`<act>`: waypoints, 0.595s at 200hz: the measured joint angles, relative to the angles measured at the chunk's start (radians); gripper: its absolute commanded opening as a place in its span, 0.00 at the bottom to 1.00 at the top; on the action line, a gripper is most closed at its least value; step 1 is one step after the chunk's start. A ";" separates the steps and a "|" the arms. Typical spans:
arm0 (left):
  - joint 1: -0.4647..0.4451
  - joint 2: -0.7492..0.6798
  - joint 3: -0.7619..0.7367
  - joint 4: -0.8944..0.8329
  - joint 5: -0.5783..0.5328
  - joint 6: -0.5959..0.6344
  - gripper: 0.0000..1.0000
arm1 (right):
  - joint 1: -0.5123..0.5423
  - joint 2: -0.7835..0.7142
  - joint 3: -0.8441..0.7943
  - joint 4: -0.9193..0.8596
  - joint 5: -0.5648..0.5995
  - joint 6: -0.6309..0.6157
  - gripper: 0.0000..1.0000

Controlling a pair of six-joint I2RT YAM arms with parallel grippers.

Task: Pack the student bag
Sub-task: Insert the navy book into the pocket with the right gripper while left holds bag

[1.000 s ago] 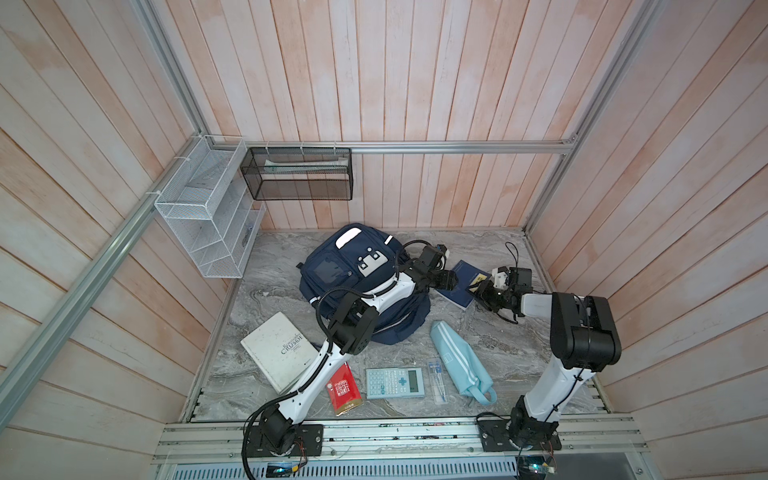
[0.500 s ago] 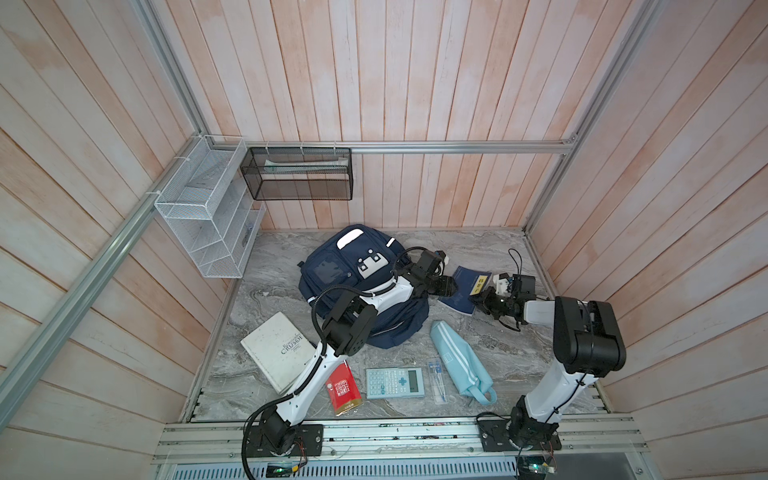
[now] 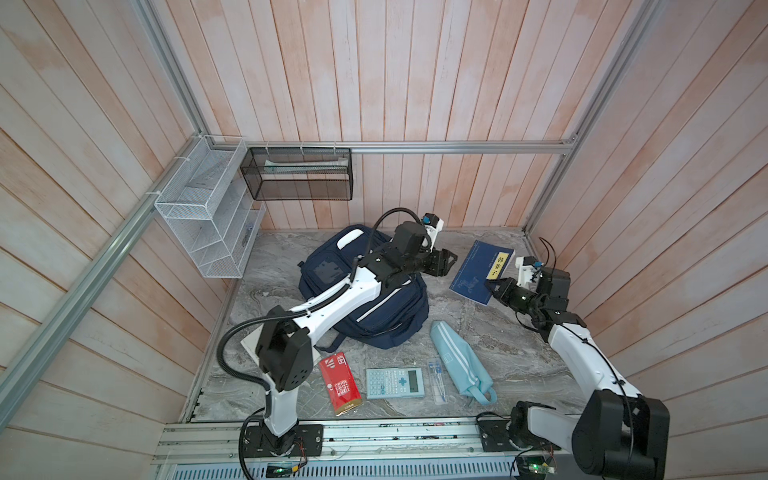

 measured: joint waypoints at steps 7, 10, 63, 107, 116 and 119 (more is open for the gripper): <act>0.010 -0.058 -0.084 0.017 0.002 0.018 0.61 | 0.000 -0.024 -0.009 -0.017 -0.003 -0.004 0.00; 0.016 -0.082 -0.122 0.029 0.009 0.020 0.61 | 0.000 -0.036 -0.014 -0.025 -0.005 -0.005 0.00; 0.097 -0.172 -0.559 0.022 -0.093 0.112 0.66 | 0.028 -0.208 -0.073 -0.163 -0.071 -0.018 0.00; 0.041 -0.074 -0.564 0.036 -0.184 0.154 0.75 | 0.066 -0.282 -0.093 -0.227 -0.093 -0.022 0.00; 0.036 -0.042 -0.550 0.036 -0.222 0.164 0.75 | 0.066 -0.296 -0.097 -0.233 -0.093 -0.025 0.00; 0.035 -0.032 -0.545 0.035 -0.231 0.165 0.74 | 0.066 -0.301 -0.099 -0.236 -0.093 -0.026 0.00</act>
